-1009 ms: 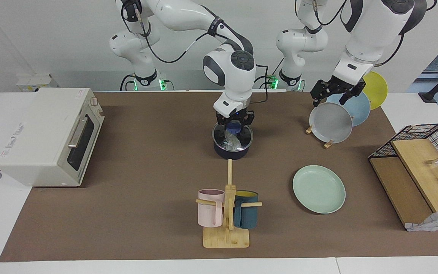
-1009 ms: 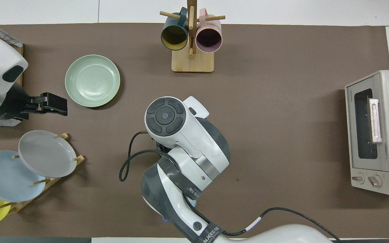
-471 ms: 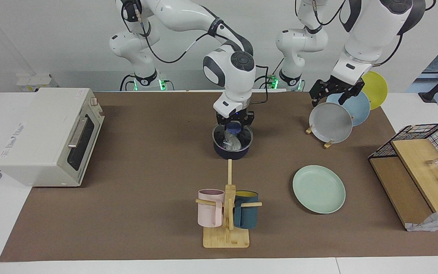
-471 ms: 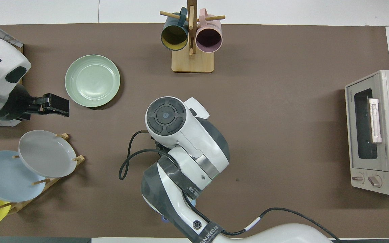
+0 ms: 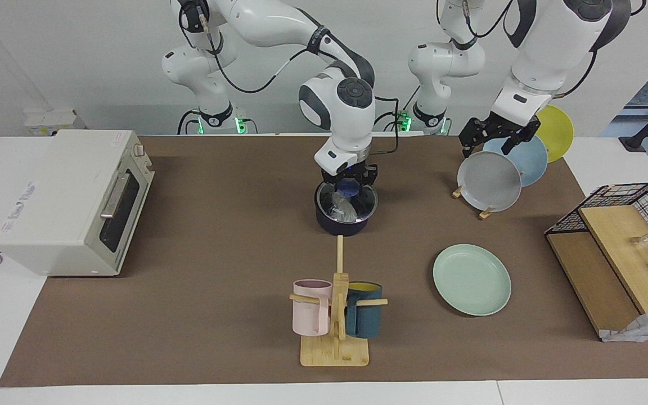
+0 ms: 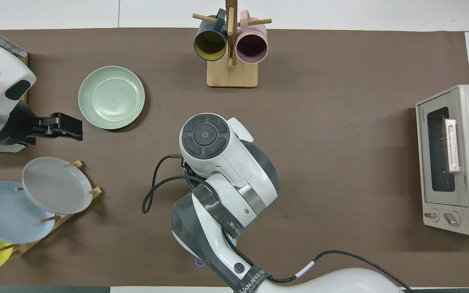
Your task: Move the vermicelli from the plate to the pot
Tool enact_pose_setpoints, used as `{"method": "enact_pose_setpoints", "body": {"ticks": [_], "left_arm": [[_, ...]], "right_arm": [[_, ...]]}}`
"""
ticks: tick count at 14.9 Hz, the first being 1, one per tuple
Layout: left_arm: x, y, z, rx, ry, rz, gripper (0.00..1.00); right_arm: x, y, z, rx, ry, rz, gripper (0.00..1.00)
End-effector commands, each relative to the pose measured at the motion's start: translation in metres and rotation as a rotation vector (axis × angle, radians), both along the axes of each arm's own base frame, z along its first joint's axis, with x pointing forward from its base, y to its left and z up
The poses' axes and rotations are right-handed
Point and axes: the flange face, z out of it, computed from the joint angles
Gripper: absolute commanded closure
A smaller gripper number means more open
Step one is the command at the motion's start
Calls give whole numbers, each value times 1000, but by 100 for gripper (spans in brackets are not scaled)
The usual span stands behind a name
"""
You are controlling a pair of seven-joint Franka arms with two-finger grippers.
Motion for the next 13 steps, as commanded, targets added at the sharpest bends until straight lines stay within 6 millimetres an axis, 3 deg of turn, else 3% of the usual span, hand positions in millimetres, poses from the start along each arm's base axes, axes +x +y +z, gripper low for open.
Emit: {"method": "enact_pose_setpoints", "body": {"ticks": [1, 13], "left_arm": [[-3, 5, 5, -6, 6, 4, 0], [-3, 5, 5, -6, 6, 4, 0]], "right_arm": [[-1, -2, -6, 4, 7, -18, 69], [-3, -12, -11, -44, 34, 27, 69]]}}
